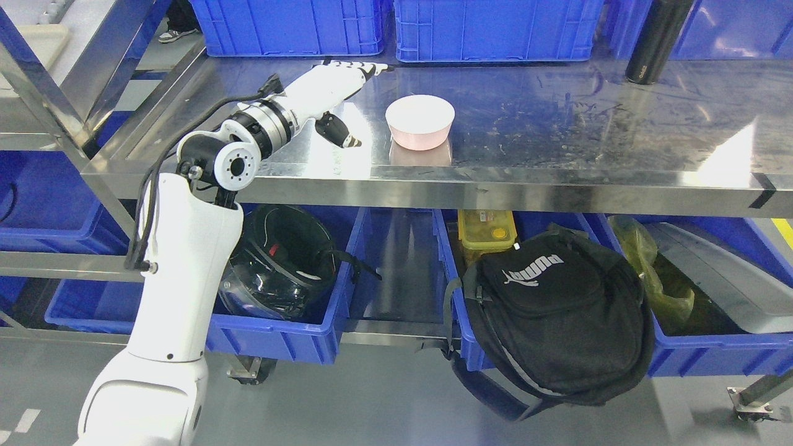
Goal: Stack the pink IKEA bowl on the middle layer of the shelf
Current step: 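Reach the left hand forward to the rim of the pink bowl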
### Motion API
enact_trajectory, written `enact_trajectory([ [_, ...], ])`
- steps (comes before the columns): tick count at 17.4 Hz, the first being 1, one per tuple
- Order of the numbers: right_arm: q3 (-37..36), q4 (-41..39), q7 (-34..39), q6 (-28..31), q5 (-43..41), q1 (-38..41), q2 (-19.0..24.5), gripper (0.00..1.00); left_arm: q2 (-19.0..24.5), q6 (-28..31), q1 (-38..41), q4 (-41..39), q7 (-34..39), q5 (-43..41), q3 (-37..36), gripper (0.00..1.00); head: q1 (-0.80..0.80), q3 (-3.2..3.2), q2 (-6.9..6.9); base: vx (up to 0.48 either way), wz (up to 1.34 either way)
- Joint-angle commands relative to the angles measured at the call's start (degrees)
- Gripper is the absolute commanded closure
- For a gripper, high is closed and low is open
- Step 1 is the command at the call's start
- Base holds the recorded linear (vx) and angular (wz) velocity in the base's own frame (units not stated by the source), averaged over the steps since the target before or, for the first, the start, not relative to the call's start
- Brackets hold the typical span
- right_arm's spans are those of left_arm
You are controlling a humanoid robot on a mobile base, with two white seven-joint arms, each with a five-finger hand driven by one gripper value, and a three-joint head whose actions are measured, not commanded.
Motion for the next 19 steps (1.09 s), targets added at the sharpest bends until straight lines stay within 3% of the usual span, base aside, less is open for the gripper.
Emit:
enact_trajectory([
  [1, 0.0, -1.0, -0.03, 0.03, 0.0, 1.32, -1.0, 0.0, -6.31, 0.22, -5.14, 13.51, -0.81, -3.37, -7.74, 0.13, 0.0, 0.0, 0.0, 0.0, 0.0],
  [8, 0.0, -1.0, -0.03, 0.03, 0.0, 1.32, -1.0, 0.0, -9.28, 0.05, -10.14, 23.7, -0.73, -6.35, -8.8, 0.22, 0.0, 0.0, 0.0, 0.001, 0.0],
  [13, 0.0, -1.0, -0.03, 0.03, 0.0, 1.32, -1.0, 0.0, -9.28, 0.31, -12.52, 26.97, -0.99, -6.53, -8.45, 0.36, 0.0, 0.0, -0.01, 0.008, -0.03],
  [19, 0.0, -1.0, -0.03, 0.03, 0.0, 1.32, -1.0, 0.0, -9.28, 0.22, -13.31, 30.74, -0.55, -6.53, -8.36, 0.37, 0.0, 0.0, -0.01, 0.001, 0.0],
])
